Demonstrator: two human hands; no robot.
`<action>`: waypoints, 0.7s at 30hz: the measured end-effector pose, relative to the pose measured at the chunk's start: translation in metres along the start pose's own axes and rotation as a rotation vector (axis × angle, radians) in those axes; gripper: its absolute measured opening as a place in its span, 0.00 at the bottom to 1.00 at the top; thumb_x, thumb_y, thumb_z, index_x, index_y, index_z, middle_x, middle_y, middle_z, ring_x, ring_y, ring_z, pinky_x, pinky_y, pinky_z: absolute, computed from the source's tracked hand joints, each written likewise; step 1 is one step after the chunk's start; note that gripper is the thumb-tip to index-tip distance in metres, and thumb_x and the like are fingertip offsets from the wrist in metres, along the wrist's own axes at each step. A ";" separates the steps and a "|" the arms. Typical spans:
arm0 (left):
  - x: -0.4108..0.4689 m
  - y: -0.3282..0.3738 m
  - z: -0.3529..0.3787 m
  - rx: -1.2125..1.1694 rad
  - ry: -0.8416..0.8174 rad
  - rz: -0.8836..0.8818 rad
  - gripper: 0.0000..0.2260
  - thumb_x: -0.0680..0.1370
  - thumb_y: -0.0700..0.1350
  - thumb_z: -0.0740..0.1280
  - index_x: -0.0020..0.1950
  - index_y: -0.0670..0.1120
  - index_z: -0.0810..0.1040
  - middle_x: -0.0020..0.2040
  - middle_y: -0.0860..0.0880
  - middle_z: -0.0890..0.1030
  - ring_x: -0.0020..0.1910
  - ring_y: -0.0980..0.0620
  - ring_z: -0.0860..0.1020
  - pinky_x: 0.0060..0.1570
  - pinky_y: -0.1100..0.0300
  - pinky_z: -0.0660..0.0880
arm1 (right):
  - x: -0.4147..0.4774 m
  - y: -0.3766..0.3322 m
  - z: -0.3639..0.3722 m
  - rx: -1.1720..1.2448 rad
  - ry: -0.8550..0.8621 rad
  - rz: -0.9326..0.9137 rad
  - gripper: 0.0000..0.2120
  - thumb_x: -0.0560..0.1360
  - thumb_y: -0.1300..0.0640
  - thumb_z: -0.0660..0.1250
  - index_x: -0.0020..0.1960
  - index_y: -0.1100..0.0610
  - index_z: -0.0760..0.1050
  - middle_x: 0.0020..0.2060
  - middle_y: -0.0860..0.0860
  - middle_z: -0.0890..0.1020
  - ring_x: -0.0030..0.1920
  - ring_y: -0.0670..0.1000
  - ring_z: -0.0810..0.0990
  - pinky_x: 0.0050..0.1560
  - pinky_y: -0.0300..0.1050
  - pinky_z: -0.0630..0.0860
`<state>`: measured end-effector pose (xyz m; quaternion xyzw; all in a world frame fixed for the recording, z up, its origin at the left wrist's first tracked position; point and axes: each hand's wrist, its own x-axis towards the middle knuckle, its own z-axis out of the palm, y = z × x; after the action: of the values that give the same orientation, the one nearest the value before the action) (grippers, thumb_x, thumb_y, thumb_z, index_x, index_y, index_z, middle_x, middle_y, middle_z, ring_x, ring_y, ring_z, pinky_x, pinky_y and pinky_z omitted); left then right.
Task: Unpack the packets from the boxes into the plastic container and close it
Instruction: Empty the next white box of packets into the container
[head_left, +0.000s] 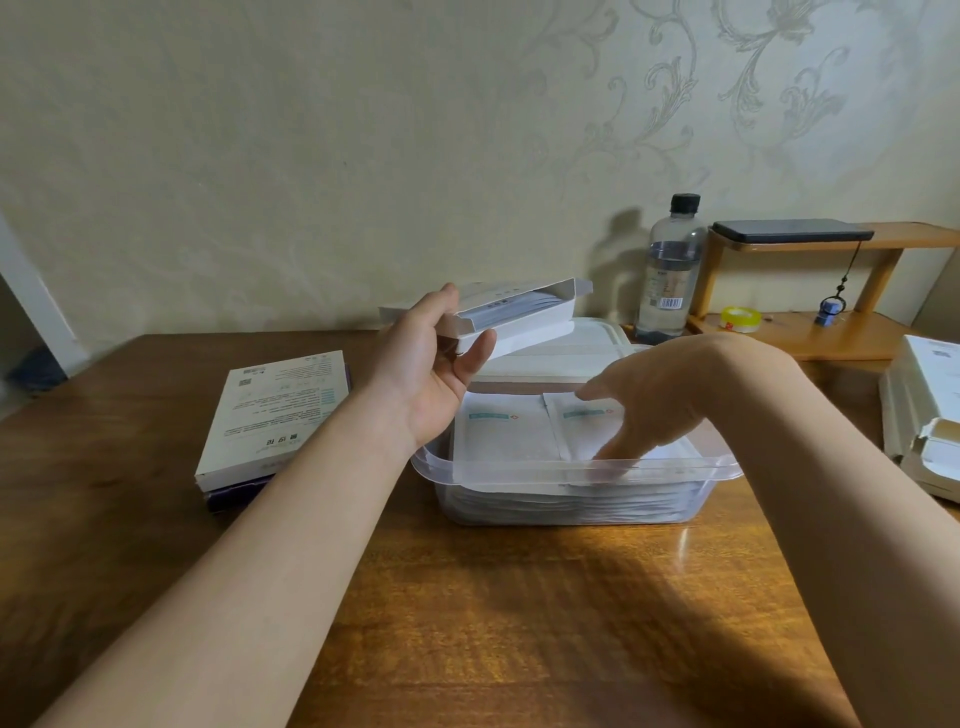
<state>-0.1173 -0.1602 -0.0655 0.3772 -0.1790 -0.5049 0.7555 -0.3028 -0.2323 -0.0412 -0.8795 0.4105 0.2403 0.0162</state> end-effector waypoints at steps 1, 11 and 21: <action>0.000 0.000 0.000 0.000 -0.002 0.000 0.06 0.80 0.42 0.71 0.45 0.42 0.77 0.40 0.47 0.72 0.41 0.53 0.73 0.27 0.64 0.78 | 0.000 0.000 0.000 -0.006 -0.016 0.004 0.49 0.67 0.29 0.68 0.80 0.47 0.54 0.78 0.49 0.62 0.76 0.56 0.62 0.75 0.56 0.61; 0.000 0.000 -0.003 0.006 -0.054 -0.025 0.06 0.79 0.43 0.71 0.52 0.41 0.79 0.55 0.41 0.77 0.54 0.47 0.78 0.28 0.64 0.79 | 0.011 -0.004 0.005 0.015 -0.059 0.035 0.53 0.62 0.30 0.74 0.78 0.50 0.59 0.72 0.52 0.70 0.70 0.57 0.70 0.71 0.55 0.67; -0.002 0.000 -0.002 0.029 -0.032 -0.017 0.06 0.80 0.44 0.71 0.47 0.42 0.78 0.49 0.44 0.77 0.47 0.50 0.80 0.27 0.65 0.78 | -0.010 -0.002 -0.004 0.159 0.113 0.010 0.46 0.67 0.34 0.73 0.78 0.50 0.60 0.75 0.51 0.68 0.73 0.55 0.67 0.74 0.55 0.64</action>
<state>-0.1170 -0.1573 -0.0669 0.3816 -0.1951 -0.5145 0.7427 -0.3050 -0.2251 -0.0332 -0.8855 0.4330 0.1567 0.0616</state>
